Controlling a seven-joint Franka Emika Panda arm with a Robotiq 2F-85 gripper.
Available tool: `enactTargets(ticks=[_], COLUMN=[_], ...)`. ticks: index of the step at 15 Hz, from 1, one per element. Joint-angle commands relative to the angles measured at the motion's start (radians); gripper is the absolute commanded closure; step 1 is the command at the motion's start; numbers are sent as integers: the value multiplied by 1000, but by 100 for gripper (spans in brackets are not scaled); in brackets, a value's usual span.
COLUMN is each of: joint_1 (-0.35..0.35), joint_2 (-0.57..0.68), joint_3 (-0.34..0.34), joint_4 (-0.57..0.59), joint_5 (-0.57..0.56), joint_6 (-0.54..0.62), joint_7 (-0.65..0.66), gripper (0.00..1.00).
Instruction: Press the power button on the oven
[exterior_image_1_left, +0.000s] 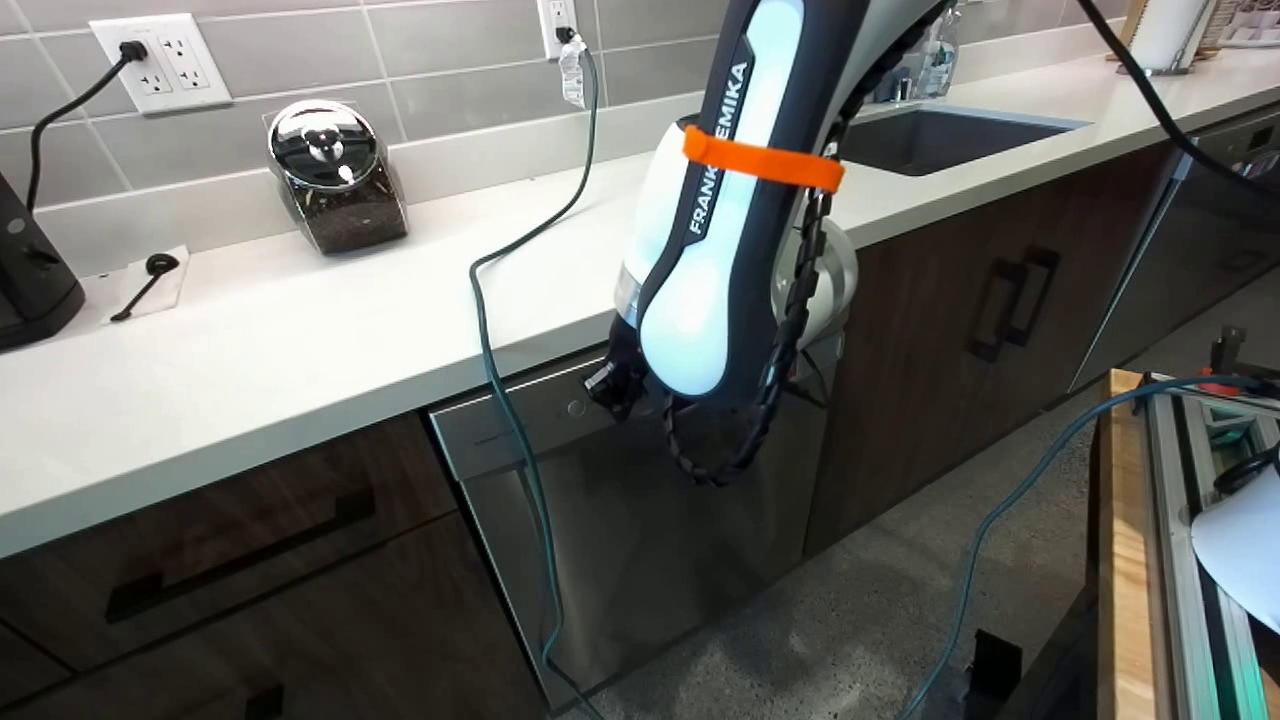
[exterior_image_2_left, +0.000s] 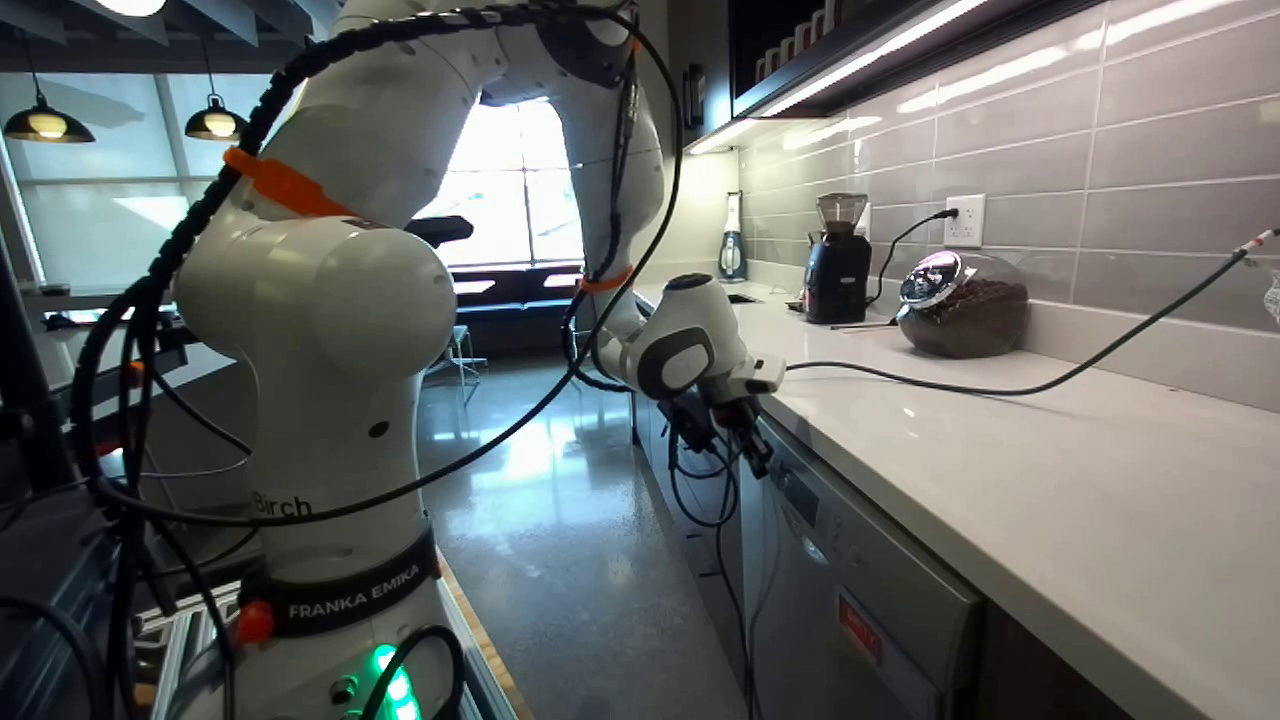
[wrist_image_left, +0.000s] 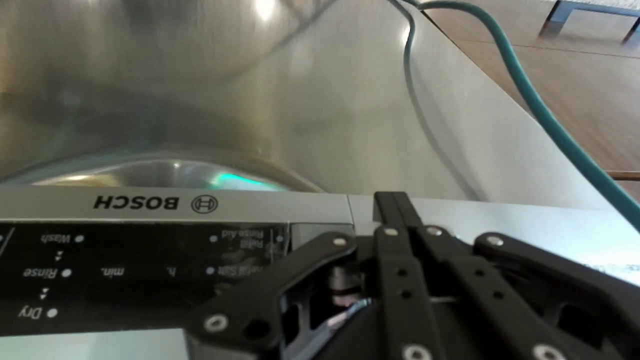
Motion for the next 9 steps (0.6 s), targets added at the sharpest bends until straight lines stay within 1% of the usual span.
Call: enactTargets(ticks=[1,7,9], joint_1=[5,19,39], joint_2=[31,36,41], joint_3=[-5,-19,-40], joint_4=[19,18,17], joint_5=[-4,2,13], joint_6=[38,47,61], joint_7=[18,17,20], gripper=[100,100,100])
